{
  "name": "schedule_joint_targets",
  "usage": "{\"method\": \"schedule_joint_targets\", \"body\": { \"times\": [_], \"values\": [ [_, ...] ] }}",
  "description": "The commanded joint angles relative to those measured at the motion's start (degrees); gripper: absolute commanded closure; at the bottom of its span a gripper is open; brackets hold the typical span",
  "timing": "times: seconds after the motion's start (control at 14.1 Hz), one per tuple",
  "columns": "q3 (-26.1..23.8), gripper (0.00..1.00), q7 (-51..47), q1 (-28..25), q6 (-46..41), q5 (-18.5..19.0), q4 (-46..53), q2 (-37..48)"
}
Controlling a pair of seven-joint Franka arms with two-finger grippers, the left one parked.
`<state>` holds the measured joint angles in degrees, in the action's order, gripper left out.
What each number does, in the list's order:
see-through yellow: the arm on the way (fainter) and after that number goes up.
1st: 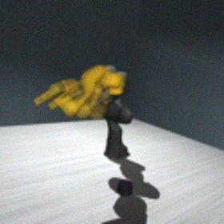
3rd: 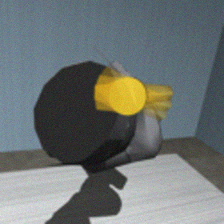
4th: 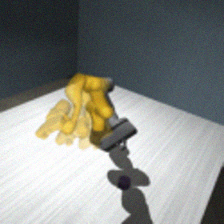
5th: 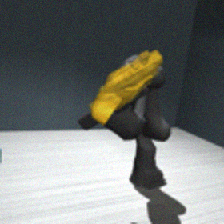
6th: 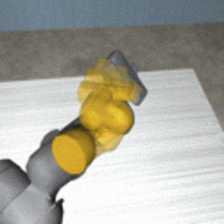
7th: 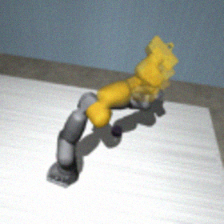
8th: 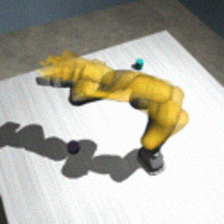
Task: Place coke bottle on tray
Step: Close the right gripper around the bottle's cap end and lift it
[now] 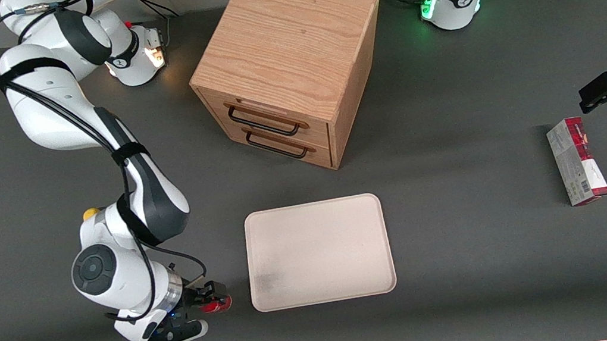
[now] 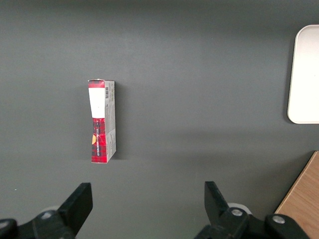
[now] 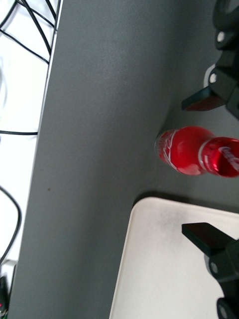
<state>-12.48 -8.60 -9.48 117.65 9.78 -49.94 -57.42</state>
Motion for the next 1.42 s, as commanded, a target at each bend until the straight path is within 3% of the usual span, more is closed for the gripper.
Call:
{"method": "schedule_joint_targets", "body": {
  "times": [0.0,0.14,0.64,0.78,0.92,0.99,1.35],
  "values": [
    [-0.44,0.06,1.13,0.17,1.00,1.47,-0.59,-0.24],
    [-0.44,0.12,1.13,0.08,-0.14,1.64,-1.29,-0.06],
    [-0.44,0.17,1.13,-0.01,-4.89,3.31,-0.86,0.64],
    [-0.53,0.33,0.52,-0.01,-4.98,3.31,-0.68,0.73],
    [-0.79,0.82,-1.06,-0.01,-5.07,3.14,-0.59,0.82],
    [-0.88,1.00,-2.38,-0.01,-5.24,2.96,-0.59,0.82],
    [-0.88,1.00,-7.49,-0.18,-4.54,2.87,-0.42,2.21]
  ]
}}
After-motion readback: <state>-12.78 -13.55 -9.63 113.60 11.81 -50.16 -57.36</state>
